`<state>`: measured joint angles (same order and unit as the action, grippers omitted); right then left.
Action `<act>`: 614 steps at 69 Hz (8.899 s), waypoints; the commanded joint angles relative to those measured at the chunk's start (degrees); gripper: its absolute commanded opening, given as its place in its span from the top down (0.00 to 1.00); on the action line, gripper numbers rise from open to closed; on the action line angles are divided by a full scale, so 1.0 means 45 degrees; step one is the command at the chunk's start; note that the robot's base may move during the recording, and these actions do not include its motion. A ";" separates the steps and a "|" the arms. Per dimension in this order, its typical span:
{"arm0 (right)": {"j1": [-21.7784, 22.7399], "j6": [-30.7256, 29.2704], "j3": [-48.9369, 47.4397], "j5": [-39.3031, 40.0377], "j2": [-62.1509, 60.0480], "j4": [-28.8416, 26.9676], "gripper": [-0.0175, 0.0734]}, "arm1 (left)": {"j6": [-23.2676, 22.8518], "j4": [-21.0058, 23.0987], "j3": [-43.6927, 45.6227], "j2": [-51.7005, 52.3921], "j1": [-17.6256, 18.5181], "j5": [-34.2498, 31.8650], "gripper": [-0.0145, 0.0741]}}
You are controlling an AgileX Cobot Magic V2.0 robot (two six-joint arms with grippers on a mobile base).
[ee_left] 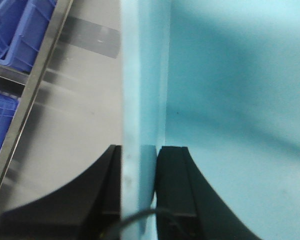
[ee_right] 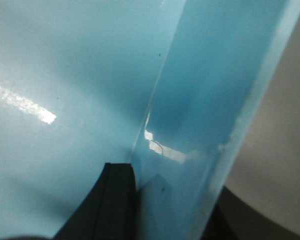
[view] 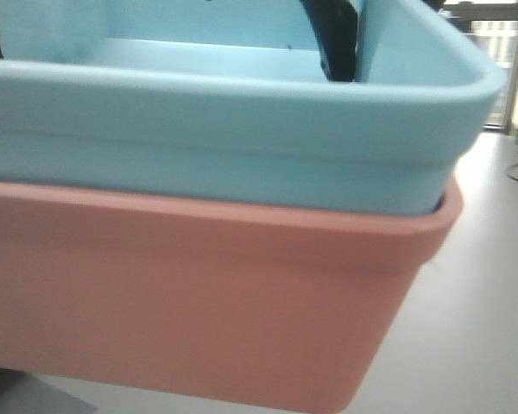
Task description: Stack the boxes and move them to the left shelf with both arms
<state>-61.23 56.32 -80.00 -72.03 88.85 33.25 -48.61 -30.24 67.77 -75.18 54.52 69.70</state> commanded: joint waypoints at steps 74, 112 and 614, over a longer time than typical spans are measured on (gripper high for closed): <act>-0.0301 0.0507 -0.0667 0.0892 -0.0370 -0.0098 0.75 | -0.0161 0.1107 0.0603 0.0247 0.0578 -0.3539 0.85; -0.0301 0.0507 -0.0667 0.0838 -0.0370 -0.0098 0.75 | -0.0161 0.1107 0.0603 0.0247 0.0578 -0.3539 0.85; 0.4494 -0.5498 1.1532 1.3227 -1.2346 -0.0112 0.75 | 0.8974 0.5139 -0.6883 1.0627 -0.4350 -0.7733 0.84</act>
<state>-41.27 31.83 -26.55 -16.75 33.48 31.01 -8.40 -7.30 35.33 -27.19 34.47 38.86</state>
